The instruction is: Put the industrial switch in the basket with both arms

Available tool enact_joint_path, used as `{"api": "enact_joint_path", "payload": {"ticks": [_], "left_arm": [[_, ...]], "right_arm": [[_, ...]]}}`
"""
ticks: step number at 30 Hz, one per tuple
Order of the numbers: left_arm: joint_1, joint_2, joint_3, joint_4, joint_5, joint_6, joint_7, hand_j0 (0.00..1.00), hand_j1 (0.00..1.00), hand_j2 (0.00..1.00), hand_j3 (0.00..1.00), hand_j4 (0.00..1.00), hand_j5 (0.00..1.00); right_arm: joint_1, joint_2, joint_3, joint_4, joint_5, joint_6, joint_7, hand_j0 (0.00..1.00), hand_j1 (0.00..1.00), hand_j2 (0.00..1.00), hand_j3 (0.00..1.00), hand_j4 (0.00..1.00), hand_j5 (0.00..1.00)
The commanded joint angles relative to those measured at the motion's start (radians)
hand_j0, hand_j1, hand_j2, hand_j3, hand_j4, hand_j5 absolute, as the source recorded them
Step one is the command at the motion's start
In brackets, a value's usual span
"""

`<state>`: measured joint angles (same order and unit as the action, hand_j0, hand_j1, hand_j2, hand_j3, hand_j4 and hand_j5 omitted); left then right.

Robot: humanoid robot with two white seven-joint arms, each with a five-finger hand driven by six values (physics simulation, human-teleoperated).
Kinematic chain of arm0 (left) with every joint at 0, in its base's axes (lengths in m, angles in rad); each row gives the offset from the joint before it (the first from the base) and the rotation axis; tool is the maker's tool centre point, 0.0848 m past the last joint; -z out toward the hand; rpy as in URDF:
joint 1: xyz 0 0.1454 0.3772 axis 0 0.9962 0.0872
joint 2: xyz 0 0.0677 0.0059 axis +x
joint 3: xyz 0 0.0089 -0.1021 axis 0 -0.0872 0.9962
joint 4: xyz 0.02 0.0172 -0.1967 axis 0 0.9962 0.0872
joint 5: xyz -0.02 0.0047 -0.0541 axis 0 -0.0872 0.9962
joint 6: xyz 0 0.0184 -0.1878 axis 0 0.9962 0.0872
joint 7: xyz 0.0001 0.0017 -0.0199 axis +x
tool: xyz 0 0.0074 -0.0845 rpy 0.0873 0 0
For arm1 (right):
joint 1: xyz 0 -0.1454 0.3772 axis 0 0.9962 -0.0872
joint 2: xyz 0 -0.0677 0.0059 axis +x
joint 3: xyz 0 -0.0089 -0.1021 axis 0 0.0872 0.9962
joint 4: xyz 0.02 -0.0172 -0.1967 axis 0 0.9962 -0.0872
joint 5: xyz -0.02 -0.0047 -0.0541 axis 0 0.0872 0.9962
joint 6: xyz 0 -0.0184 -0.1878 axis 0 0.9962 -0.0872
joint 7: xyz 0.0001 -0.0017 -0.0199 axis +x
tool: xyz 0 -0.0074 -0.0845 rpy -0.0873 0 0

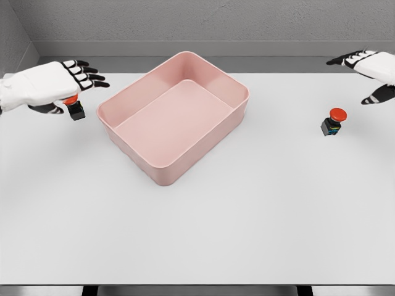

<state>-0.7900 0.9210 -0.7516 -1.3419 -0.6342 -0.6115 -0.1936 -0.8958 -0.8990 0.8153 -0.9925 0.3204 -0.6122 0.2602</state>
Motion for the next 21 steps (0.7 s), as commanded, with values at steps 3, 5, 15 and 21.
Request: {"api": "enact_joint_path", "payload": {"ticks": [3,5,15,21], "left_arm": [[-0.023,-0.054,-0.046,0.11,-0.025,0.001,-0.032,1.0,1.0,1.0,1.0,1.0,1.0],[-0.026,-0.065,-0.048,0.13,-0.032,0.001,-0.073,1.0,1.0,1.0,1.0,1.0,1.0],[-0.104,-0.145,-0.046,0.306,-0.078,0.001,-0.078,1.0,1.0,1.0,1.0,1.0,1.0],[-0.11,-0.186,-0.046,0.385,-0.113,0.001,-0.076,1.0,1.0,1.0,1.0,1.0,1.0]], "right_arm": [[-0.011,-0.027,0.082,-0.066,-0.006,0.001,-0.001,1.0,1.0,1.0,1.0,1.0,1.0],[-0.012,-0.052,0.104,-0.089,-0.006,0.001,-0.001,1.0,1.0,1.0,1.0,1.0,1.0],[-0.018,-0.066,0.197,-0.118,-0.006,0.001,0.001,1.0,1.0,1.0,1.0,1.0,1.0],[-0.018,-0.064,0.214,-0.115,-0.006,0.001,0.001,1.0,1.0,1.0,1.0,1.0,1.0]]}}
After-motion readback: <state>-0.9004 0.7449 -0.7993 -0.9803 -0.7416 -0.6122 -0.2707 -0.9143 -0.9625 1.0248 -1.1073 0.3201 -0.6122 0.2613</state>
